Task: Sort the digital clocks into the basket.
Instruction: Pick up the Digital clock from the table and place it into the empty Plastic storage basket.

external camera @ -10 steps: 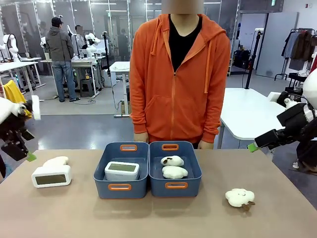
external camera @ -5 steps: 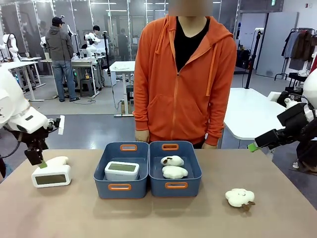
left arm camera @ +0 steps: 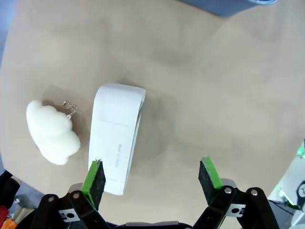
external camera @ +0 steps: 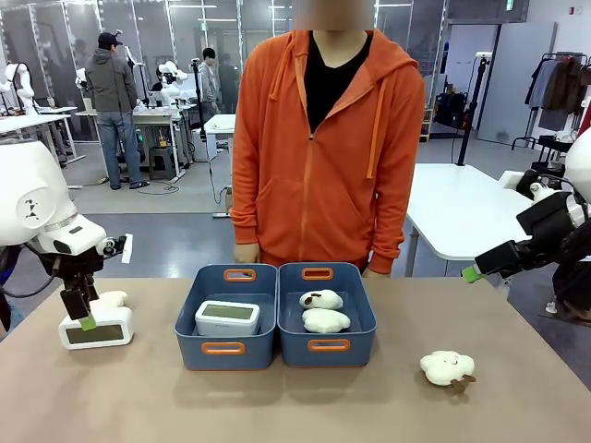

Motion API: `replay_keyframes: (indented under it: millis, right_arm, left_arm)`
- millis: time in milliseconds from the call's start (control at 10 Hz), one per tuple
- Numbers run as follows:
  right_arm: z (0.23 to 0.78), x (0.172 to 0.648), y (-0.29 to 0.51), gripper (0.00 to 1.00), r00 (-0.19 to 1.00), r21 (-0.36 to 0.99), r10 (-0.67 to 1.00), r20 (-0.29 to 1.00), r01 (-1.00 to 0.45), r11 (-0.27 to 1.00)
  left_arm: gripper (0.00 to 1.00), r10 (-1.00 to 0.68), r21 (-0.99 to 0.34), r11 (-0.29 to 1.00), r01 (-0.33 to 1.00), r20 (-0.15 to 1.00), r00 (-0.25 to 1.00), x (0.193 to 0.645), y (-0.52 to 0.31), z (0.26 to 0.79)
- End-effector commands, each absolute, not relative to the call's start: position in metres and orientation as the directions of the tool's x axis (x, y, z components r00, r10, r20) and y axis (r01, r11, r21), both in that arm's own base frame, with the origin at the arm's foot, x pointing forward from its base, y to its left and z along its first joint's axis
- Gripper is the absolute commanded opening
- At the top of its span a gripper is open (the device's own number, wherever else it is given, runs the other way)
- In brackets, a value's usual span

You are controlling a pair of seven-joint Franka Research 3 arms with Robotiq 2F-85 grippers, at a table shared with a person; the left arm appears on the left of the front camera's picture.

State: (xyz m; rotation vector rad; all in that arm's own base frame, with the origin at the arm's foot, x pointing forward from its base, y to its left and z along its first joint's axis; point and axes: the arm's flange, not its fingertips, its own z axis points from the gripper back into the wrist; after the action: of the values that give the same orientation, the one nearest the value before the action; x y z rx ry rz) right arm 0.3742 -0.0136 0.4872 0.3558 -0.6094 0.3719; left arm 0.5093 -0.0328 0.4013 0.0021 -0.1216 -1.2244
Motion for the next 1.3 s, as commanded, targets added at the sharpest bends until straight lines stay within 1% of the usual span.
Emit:
replay_keyframes:
  millis: [0,200,400,500,600,800,900,1000,1100,1200]
  right_arm:
    - [0.488,0.374,-0.014,1.00,0.753,0.202,0.248,0.609,-0.449,0.870]
    - [0.488,0.374,-0.014,1.00,0.753,0.202,0.248,0.609,-0.449,0.870]
    - [0.488,0.374,-0.014,1.00,0.753,0.202,0.248,0.609,-0.449,0.870]
    - [0.488,0.374,-0.014,1.00,0.753,0.202,0.248,0.609,-0.449,0.870]
    - [0.488,0.374,-0.014,1.00,0.753,0.202,0.248,0.609,-0.449,0.870]
    - [0.488,0.374,-0.014,1.00,0.753,0.202,0.248,0.609,-0.449,0.870]
    - [0.488,0.374,-0.014,1.00,0.753,0.202,0.248,0.609,-0.449,0.870]
    - [0.488,0.374,-0.014,1.00,0.753,0.202,0.248,0.609,-0.449,0.870]
    - [0.488,0.374,-0.014,1.00,0.753,0.202,0.248,0.609,-0.449,0.870]
    - [0.488,0.374,-0.014,1.00,0.753,0.202,0.248,0.609,-0.449,0.870]
  left_arm:
    - [1.00,-0.944,0.073,0.314,0.947,0.133,0.302,0.521,-0.028,0.386]
    - [1.00,-0.953,0.130,0.289,0.949,0.135,0.272,0.529,-0.027,0.373]
    - [1.00,-0.968,0.159,0.246,0.956,0.095,0.234,0.535,-0.029,0.363]
    - [1.00,-0.964,0.126,0.255,0.959,0.107,0.243,0.542,-0.029,0.353]
    - [1.00,-0.964,0.093,0.262,0.961,0.077,0.255,0.544,-0.027,0.347]
    - [1.00,-0.961,0.051,0.273,0.961,0.071,0.269,0.544,-0.026,0.343]
    - [0.66,-0.961,0.048,0.272,0.961,0.064,0.269,0.543,-0.026,0.341]
    - [0.40,-0.962,0.046,0.269,0.962,0.056,0.266,0.543,-0.027,0.337]
    - [0.07,-0.961,0.039,0.272,0.961,0.054,0.270,0.541,-0.026,0.336]
    - [0.00,-0.960,0.037,0.276,0.961,0.055,0.274,0.540,-0.026,0.337]
